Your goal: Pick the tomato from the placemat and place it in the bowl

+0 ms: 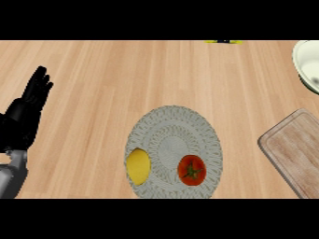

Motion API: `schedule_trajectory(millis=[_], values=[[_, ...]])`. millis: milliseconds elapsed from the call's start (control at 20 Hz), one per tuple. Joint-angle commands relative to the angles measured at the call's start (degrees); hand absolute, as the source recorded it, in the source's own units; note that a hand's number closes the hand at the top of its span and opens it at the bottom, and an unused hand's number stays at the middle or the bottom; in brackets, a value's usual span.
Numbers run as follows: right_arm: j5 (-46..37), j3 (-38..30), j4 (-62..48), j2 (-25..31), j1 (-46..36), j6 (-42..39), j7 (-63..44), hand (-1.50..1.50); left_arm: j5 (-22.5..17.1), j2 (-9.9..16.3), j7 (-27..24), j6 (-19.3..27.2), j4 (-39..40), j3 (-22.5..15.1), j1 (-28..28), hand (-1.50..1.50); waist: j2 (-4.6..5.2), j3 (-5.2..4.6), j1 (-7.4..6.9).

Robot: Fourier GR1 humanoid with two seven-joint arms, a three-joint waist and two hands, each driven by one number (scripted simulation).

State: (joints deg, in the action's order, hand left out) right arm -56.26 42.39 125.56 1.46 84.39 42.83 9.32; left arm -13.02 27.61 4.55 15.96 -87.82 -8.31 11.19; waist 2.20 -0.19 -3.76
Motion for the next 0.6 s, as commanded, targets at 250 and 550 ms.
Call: schedule_trajectory(millis=[250,550], values=[[-18.91,-1.50,1.95,-1.44,-16.43,-4.76,-24.28,-1.50,0.80,-0.22,1.93,0.29,-0.96,-0.03,0.31,0.00,-0.74,0.03,1.45],[-25.77,-1.09,-4.83,-1.46,-36.15,-11.07,-43.46,-1.50,1.57,-0.88,0.90,0.17,0.86,0.90,-1.67,0.00,-1.54,0.12,2.59]])
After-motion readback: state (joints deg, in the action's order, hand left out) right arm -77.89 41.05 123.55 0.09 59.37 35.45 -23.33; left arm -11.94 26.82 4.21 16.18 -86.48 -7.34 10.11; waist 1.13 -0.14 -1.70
